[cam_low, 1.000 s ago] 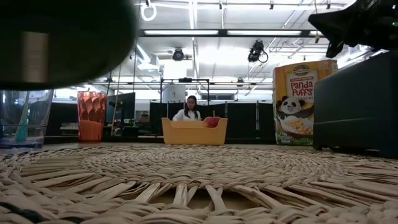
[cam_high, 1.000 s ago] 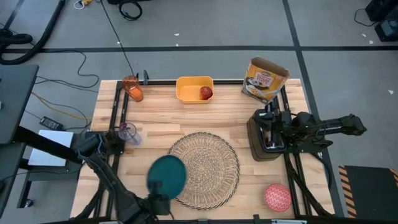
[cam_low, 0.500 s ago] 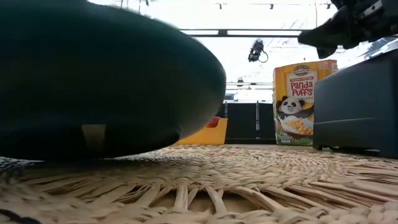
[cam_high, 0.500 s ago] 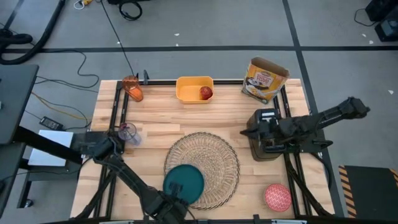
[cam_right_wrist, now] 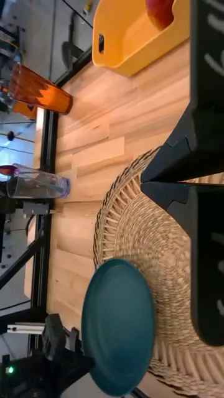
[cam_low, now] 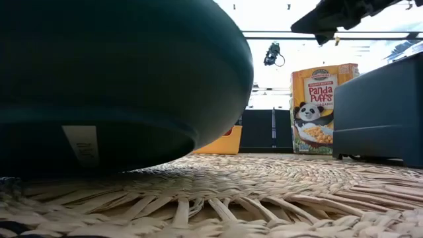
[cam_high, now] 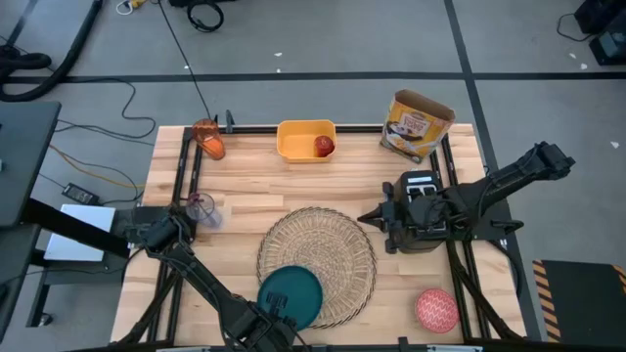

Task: Arrange a breakfast setting
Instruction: Put the dark green plate on the left side of the brown table mat, then move the brown table mat to the center of the table

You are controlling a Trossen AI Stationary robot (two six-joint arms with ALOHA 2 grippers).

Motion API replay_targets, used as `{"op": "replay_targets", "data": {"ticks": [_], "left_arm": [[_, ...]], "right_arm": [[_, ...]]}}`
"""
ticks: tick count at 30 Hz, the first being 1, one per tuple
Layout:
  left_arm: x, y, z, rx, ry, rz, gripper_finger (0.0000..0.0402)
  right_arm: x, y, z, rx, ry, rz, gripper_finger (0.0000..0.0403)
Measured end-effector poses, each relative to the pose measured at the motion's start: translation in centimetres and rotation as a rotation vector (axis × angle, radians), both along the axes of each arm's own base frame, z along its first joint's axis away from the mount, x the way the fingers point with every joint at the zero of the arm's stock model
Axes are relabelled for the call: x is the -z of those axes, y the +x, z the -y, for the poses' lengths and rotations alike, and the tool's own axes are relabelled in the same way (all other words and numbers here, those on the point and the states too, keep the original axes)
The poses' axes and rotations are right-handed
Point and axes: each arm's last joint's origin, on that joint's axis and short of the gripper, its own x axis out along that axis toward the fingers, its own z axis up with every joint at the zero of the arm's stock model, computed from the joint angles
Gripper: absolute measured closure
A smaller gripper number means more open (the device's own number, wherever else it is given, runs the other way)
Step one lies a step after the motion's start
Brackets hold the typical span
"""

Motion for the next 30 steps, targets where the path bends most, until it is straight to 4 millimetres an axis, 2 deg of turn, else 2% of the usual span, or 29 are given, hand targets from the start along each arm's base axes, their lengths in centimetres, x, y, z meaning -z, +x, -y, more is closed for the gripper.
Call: {"op": "replay_targets", "data": {"ticks": [4,13,18,20,25,30], "left_arm": [[0.0,-0.2,0.2,-0.023,-0.021,-0.018,0.0365],[-0.1,-0.8,0.5,-0.045,-0.036,-0.054,0.0331],[-2.3,-2.1,-1.1,-0.131,0.003,-0.122,0.0325],[-3.8,-2.6,-1.9,-0.177,0.042,-0.058,0.0324],[-7.2,-3.2,-3.3,-0.265,0.171,0.226,0.0324],[-8.4,-4.3,-4.8,-0.303,0.166,0.355,0.0325]], "right_arm": [[1.2,1.3,-0.7,-0.02,0.018,-0.065,0.0386],[6.0,4.7,-2.4,-0.066,0.171,-0.2,0.0386],[7.3,7.6,-3.8,-0.095,0.204,-0.292,0.0387],[8.0,8.8,-4.3,-0.096,0.194,-0.338,0.039],[10.7,11.8,-4.7,-0.088,0.193,-0.445,0.0393],[12.2,13.6,-4.1,-0.064,0.203,-0.473,0.0391]]}}
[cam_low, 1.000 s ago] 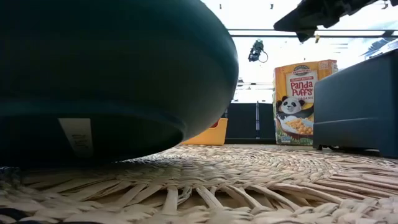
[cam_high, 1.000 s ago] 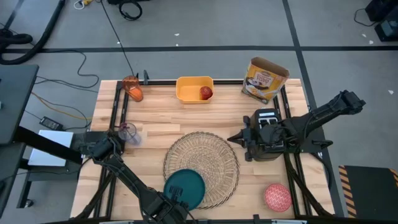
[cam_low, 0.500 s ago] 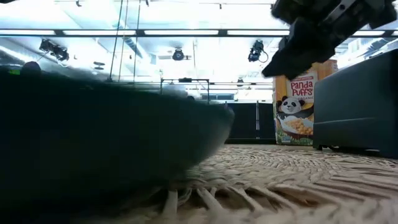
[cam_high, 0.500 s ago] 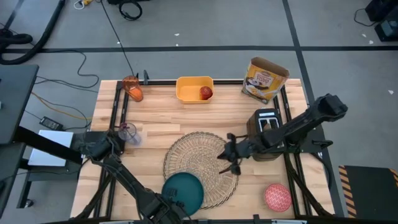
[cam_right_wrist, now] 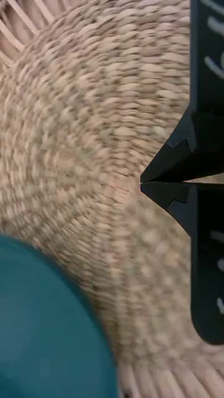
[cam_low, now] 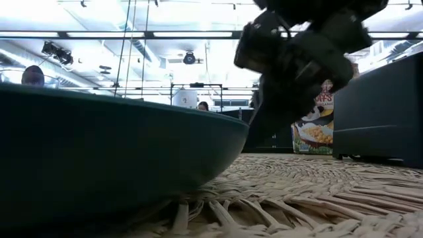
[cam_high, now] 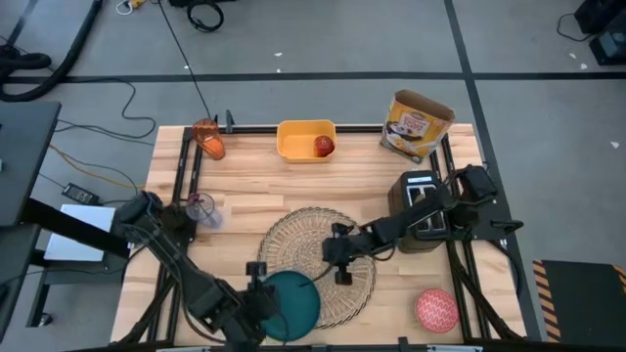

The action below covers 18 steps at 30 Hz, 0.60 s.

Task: Arrange a breakfast setting
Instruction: Move the brown table mat to the center of the table

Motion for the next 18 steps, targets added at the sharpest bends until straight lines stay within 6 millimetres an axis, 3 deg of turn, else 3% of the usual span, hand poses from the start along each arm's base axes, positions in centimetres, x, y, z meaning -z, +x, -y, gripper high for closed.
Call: {"op": "replay_targets", "data": {"ticks": [9,18], "left_arm": [[2.2,-2.1,-4.7,-0.035,-0.107,0.156,0.0343],[4.1,-3.7,-6.1,-0.043,-0.147,0.225,0.0347]], "right_arm": [[1.3,1.1,3.3,0.106,-0.049,-0.042,0.0391],[1.4,1.7,7.5,0.217,-0.087,-0.045,0.0391]]}}
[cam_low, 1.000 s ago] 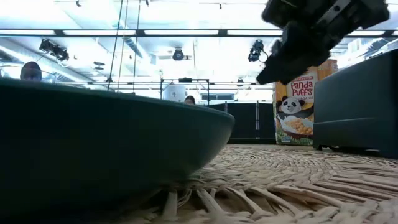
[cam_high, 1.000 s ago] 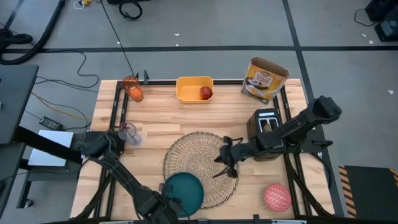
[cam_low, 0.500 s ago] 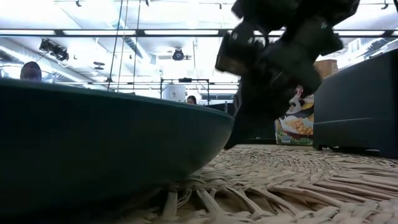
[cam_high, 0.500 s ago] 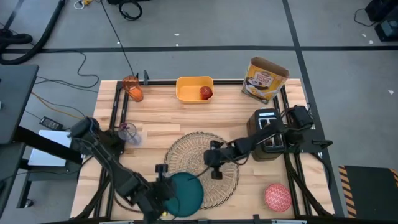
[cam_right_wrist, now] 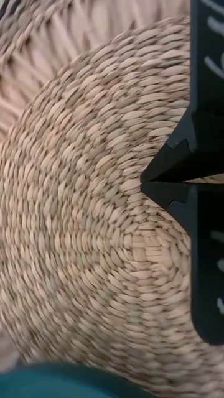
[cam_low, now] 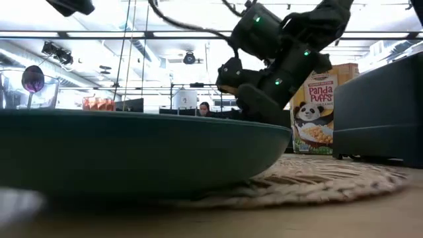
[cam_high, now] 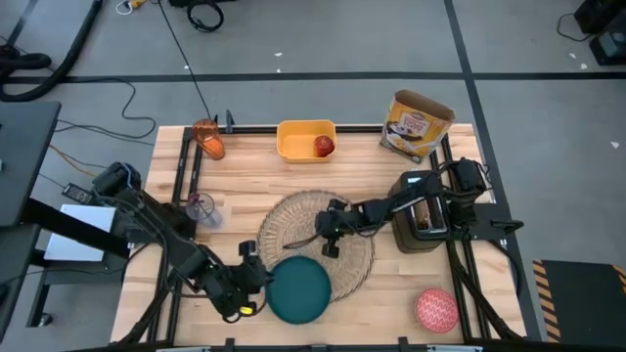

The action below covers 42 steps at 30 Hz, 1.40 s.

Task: Arrange a breakfast setting
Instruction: Move the brown table mat to the center of the table

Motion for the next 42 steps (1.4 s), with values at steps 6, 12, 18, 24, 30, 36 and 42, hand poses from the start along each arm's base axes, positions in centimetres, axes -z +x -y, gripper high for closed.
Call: {"op": "replay_targets", "data": {"ticks": [6,12,18,24,30,36,42], "left_arm": [[1.4,-0.2,0.0,0.008,-0.002,0.041,0.0347],[2.3,-0.5,-0.1,-0.015,0.029,0.065,0.0347],[3.1,-0.9,-0.5,-0.081,0.078,0.1,0.0347],[3.0,-1.0,-0.6,-0.153,0.139,0.18,0.0347],[2.6,-0.6,-0.8,-0.211,0.146,0.244,0.0347],[2.1,-0.6,-0.5,-0.195,0.136,0.269,0.0347],[1.2,-1.2,-0.4,-0.182,0.094,0.29,0.0347]], "right_arm": [[0.1,0.1,2.4,0.079,-0.019,-0.004,0.0391],[-1.0,-0.7,3.5,0.122,-0.043,-0.037,0.0392],[-4.8,-3.8,1.1,0.043,-0.074,-0.139,0.0392],[-4.8,-7.2,-2.9,0.011,-0.041,-0.278,0.0392],[-2.2,-7.0,-6.8,-0.094,0.04,-0.369,0.0392],[-1.7,-5.3,-8.5,-0.104,0.014,-0.348,0.0392],[-2.1,-4.2,-8.6,-0.131,0.025,-0.289,0.0392]]}}
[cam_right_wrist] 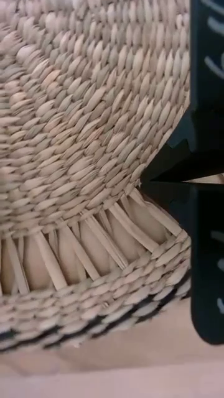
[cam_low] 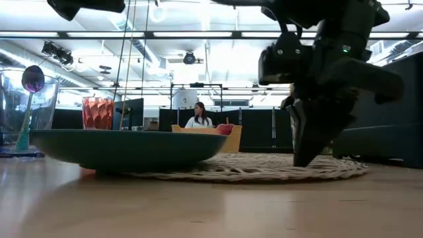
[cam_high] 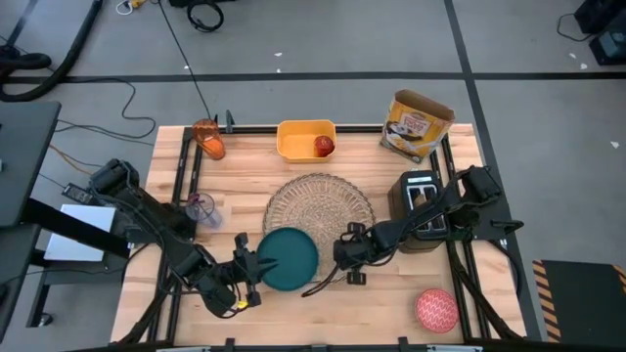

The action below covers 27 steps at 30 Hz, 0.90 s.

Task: Arrange a breakfast setting
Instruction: Move the brown table mat to the center of the table, then put the red bowl in the center of the brown table mat

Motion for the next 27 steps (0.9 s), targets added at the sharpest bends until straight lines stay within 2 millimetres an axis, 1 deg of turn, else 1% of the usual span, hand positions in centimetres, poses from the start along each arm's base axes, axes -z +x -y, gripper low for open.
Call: {"op": "replay_targets", "data": {"ticks": [6,8,11,13,16,20,24,27], "left_arm": [[-0.5,-0.5,0.2,0.023,-0.008,0.012,0.0347],[-0.5,-0.6,0.3,0.025,-0.011,0.014,0.0347],[-0.6,-0.6,0.4,0.032,-0.008,0.015,0.0347],[-0.7,-0.5,0.5,0.04,-0.001,0.022,0.0347],[-1.0,-0.3,0.7,0.059,0.009,0.044,0.0347],[-1.5,-0.1,1.0,0.095,0.005,0.078,0.0347],[-1.7,0.0,1.2,0.126,-0.022,0.081,0.0347],[-1.7,-0.1,1.4,0.161,0.005,0.071,0.0347]], "right_arm": [[-0.4,0.7,-0.3,-0.023,0.042,0.073,0.0392],[-0.8,0.7,-0.3,-0.03,0.054,0.086,0.0392],[-2.3,0.4,-0.4,-0.038,0.066,0.097,0.0392],[-3.7,0.1,-1.0,-0.053,0.064,0.112,0.0392],[-5.7,-0.4,-2.7,-0.053,0.017,0.104,0.0393],[-9.0,-1.5,-5.8,-0.005,-0.034,0.059,0.0393],[-11.1,-3.5,-8.4,0.135,0.036,-0.009,0.0393],[-11.8,-5.7,-10.6,0.251,0.113,-0.077,0.0393]]}}
